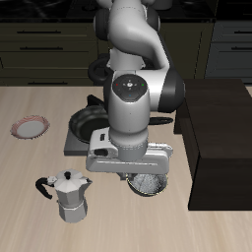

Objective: Place the bowl on the plate

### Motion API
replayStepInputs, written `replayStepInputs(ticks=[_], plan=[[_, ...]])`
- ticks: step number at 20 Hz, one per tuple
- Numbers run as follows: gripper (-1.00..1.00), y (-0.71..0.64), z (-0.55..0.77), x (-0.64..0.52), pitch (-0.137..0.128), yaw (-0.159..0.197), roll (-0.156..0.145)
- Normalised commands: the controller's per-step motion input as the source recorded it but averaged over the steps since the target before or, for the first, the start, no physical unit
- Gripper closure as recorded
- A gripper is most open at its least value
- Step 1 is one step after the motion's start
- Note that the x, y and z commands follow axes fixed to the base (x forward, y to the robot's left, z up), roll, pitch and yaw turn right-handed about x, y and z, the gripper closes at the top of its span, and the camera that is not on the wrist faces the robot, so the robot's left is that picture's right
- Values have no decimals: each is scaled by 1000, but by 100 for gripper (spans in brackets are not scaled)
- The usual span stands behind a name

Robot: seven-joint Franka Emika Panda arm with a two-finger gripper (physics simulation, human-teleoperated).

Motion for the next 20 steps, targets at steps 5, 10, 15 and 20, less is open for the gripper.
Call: replayStepInputs(ticks=[5,10,15,20], plan=[[100,-80,431,-124,-50,9,-9],[100,-8,363,-162,-35,20,-3],[100,-127,370,-182,-28,15,-13],[100,-125,342,-224,-29,-19,0]])
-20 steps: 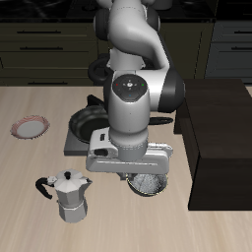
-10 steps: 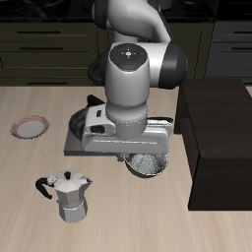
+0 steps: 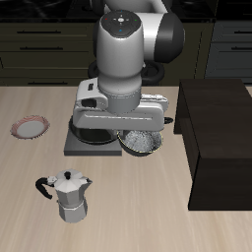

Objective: Place the bowl on the plate

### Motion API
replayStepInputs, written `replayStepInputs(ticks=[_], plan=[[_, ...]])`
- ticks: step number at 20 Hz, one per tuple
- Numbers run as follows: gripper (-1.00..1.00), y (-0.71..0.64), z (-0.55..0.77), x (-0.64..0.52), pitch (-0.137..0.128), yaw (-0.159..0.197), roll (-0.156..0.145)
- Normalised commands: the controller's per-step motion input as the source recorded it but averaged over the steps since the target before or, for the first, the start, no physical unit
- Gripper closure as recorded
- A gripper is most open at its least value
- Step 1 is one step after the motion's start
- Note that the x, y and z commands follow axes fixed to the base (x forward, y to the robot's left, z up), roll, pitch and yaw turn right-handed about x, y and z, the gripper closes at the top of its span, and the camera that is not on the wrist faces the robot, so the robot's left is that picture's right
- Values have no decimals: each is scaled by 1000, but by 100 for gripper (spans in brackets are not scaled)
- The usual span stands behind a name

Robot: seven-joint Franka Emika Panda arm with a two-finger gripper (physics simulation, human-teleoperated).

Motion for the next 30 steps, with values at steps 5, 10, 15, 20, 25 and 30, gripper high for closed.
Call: replayStepInputs(ticks=[5,10,15,20,25,30], plan=[[100,-62,425,-176,-43,-34,-6],[100,-16,218,-194,-19,13,-14],[100,-50,55,-310,2,32,5],[100,-242,21,-220,-3,11,-17],[100,-294,-47,-251,-22,22,-10],[100,-212,-71,-234,-6,28,-13]])
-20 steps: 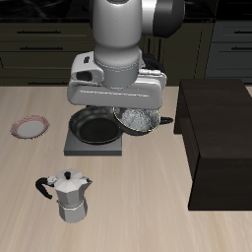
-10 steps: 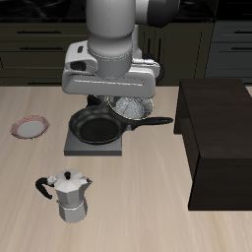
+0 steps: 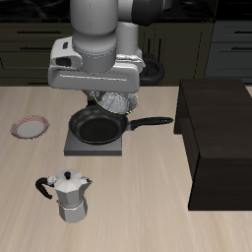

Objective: Place the bowl on the plate

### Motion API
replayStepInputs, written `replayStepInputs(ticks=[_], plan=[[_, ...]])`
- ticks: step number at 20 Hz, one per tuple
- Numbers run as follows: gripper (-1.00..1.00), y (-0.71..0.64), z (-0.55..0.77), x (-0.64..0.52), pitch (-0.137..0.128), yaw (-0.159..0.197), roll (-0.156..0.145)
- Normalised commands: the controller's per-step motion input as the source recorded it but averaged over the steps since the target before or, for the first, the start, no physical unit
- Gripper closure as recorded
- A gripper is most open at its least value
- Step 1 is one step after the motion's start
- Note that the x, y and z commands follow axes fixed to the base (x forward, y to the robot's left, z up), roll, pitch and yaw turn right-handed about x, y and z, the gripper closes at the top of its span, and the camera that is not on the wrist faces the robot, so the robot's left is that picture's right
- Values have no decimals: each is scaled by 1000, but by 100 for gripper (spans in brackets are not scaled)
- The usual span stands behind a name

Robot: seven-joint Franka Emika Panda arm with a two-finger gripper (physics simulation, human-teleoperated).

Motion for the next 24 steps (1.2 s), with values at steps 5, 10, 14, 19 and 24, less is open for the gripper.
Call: replayStepInputs(ticks=[5,10,14,19,24], plan=[[100,-381,32,-245,-8,6,-21],[100,-254,11,-242,-4,1,-3],[100,-146,-2,-204,4,0,18],[100,-204,14,-219,-5,13,30],[100,-309,50,-159,-9,0,26]])
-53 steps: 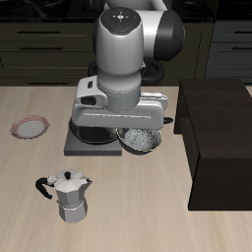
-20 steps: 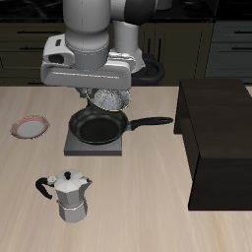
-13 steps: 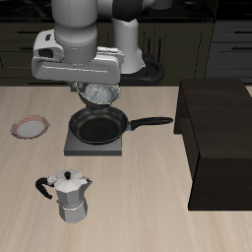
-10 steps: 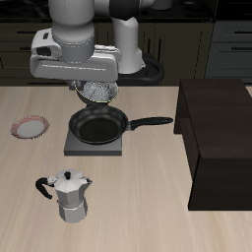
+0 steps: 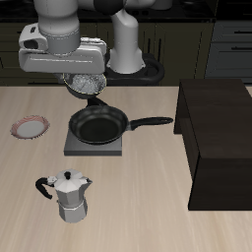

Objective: Place the bowl on the plate

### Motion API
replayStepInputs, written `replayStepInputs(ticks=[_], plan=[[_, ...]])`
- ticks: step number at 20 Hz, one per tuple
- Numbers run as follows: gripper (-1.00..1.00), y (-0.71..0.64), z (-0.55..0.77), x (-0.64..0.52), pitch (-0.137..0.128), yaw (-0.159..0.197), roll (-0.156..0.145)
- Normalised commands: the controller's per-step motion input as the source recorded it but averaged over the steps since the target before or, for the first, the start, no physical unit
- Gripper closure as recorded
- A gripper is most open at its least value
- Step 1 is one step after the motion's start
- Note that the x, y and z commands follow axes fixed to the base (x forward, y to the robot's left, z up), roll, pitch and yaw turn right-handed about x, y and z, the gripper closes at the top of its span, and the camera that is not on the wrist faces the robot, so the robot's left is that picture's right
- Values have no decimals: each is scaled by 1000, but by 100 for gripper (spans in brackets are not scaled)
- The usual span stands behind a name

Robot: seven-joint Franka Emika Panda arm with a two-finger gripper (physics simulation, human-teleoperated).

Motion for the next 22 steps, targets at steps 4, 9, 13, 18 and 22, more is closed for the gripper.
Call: replayStepInputs(ticks=[4,9,13,18,22], plan=[[100,-298,-24,-120,5,-4,0],[100,-218,-20,-174,-13,22,12],[100,-160,-46,-132,0,24,7],[100,-141,36,-182,-32,40,9],[100,-289,-1,-246,-1,-6,12]])
